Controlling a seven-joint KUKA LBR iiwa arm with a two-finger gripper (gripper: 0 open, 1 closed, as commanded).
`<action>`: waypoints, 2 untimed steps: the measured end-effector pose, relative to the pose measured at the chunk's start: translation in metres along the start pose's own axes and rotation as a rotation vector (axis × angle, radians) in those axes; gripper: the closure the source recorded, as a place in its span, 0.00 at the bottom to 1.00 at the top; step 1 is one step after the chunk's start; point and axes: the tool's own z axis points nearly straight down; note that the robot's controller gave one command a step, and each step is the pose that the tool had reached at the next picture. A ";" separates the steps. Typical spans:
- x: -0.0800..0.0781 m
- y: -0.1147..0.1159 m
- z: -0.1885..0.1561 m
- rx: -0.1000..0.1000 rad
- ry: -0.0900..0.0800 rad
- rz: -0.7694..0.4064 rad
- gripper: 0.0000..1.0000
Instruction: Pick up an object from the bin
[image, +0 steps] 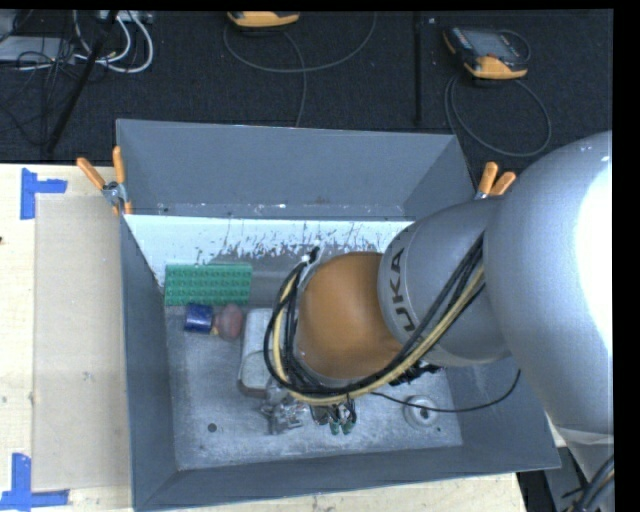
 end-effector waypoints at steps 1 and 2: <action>0.000 0.000 0.000 0.000 0.000 0.001 0.00; 0.000 0.000 0.000 0.000 0.000 0.002 1.00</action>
Offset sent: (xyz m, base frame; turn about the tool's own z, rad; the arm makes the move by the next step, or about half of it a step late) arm 0.0000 0.0000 0.0000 0.0000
